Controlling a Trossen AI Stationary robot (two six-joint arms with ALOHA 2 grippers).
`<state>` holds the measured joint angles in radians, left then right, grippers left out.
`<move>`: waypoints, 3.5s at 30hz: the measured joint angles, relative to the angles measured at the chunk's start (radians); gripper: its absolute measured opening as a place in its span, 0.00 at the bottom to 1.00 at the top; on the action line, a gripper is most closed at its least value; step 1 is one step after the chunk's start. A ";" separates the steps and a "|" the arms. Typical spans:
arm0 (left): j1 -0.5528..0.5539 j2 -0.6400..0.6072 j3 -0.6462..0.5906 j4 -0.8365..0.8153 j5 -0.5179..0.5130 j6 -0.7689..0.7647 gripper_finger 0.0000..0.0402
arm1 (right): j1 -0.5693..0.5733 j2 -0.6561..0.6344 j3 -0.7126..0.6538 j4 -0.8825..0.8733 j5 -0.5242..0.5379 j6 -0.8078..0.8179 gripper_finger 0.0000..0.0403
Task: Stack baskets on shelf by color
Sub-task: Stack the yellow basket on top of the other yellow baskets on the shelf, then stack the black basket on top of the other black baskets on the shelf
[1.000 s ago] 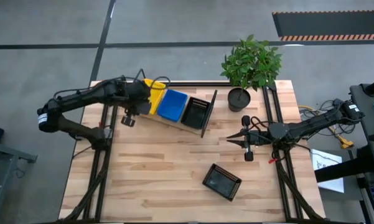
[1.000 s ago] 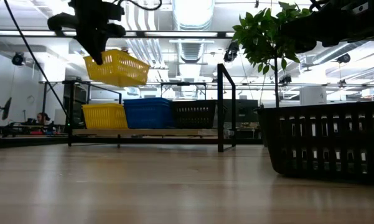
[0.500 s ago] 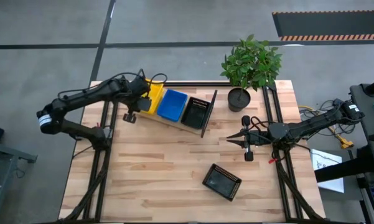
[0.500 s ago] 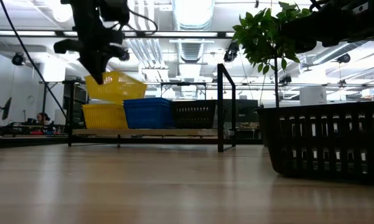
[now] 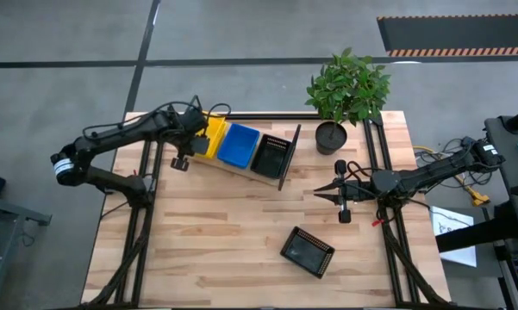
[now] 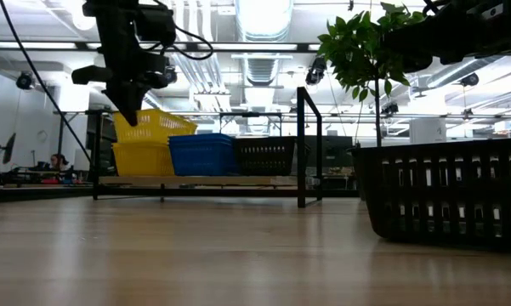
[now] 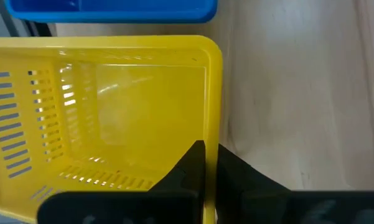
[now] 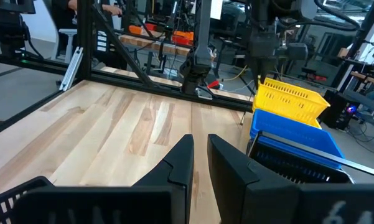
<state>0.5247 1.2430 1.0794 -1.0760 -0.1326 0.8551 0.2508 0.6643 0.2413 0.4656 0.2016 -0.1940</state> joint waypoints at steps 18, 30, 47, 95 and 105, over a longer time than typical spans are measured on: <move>0.000 0.000 -0.027 0.022 -0.037 0.024 0.00 | 0.000 0.000 0.000 -0.005 0.000 0.002 0.09; 0.000 0.000 -0.077 0.053 -0.047 0.025 0.00 | 0.000 0.000 0.000 -0.006 0.000 0.003 0.09; -0.028 -0.002 -0.033 -0.020 -0.067 -0.106 0.26 | 0.000 0.000 0.000 -0.006 0.000 0.003 0.10; -0.184 0.006 -0.171 0.100 -0.272 -0.336 0.00 | 0.000 0.000 0.000 -0.006 0.000 0.010 0.10; -0.276 -0.009 -0.144 0.110 -0.170 -0.635 0.00 | 0.000 0.000 0.000 -0.005 -0.056 0.033 0.10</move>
<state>0.2490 1.2338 0.9353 -0.9658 -0.3021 0.2203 0.2508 0.6643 0.2413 0.4606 0.1459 -0.1614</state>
